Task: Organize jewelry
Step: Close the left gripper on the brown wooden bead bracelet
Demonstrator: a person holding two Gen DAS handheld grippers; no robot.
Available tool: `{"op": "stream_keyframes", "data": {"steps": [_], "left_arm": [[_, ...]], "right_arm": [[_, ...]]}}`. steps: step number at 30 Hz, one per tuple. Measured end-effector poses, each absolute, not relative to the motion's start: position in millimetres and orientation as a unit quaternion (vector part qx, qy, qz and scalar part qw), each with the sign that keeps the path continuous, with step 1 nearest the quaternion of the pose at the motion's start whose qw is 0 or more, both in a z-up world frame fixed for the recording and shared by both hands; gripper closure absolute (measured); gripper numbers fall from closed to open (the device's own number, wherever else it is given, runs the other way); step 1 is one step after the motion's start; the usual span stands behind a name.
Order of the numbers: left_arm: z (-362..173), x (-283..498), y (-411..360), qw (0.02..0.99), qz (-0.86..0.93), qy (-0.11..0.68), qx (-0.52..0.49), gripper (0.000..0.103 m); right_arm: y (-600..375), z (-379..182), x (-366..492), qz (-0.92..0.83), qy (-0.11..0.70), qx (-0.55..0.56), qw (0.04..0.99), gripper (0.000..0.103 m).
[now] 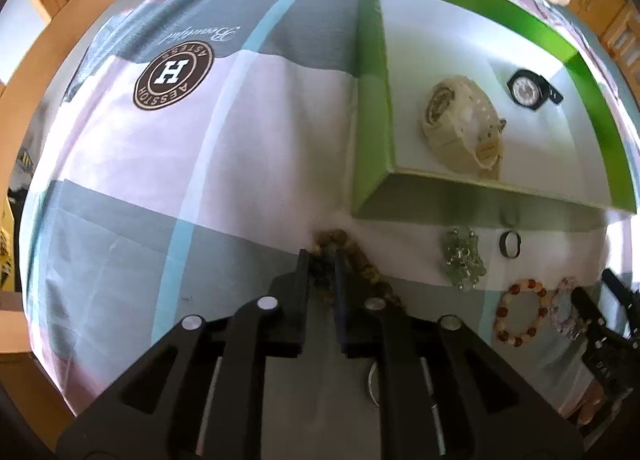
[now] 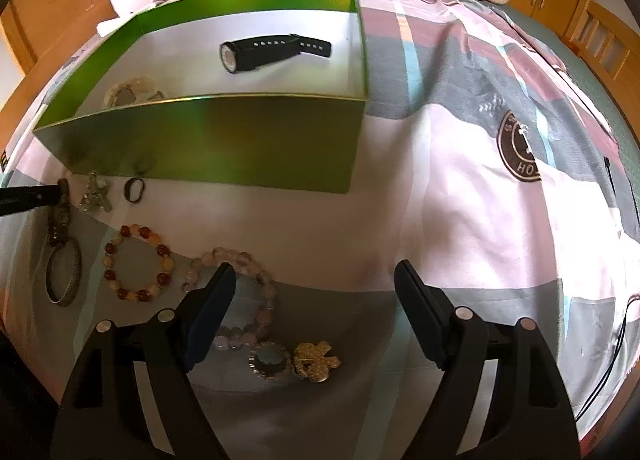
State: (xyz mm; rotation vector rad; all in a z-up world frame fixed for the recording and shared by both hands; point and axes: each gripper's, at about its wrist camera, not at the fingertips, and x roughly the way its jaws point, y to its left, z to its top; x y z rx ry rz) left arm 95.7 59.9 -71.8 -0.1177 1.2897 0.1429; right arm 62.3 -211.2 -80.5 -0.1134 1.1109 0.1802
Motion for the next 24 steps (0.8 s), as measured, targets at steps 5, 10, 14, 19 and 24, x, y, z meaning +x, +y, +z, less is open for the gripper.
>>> {"op": "stream_keyframes", "data": {"steps": [5,10,14,19,24], "left_arm": [[-72,86,32,0.795,0.063,0.603,-0.023,0.072],[-71,85,27,0.794,0.071,0.603,-0.013,0.066],[-73,87,25,0.794,0.076,0.604,-0.007,0.061],[-86,92,42,0.792,0.081,0.605,-0.018,0.056],[-88,90,46,0.794,0.082,0.602,-0.014,0.051]], "right_arm": [[-196,-85,56,0.108,0.529,-0.089,0.837,0.037],[-190,-86,54,0.123,0.523,-0.095,0.838,0.047],[-184,-86,51,0.129,0.522,-0.104,0.836,0.054],[-188,-87,53,0.13,0.53,-0.091,0.833,0.054],[-183,-88,52,0.128,0.528,-0.109,0.833,0.053]]}}
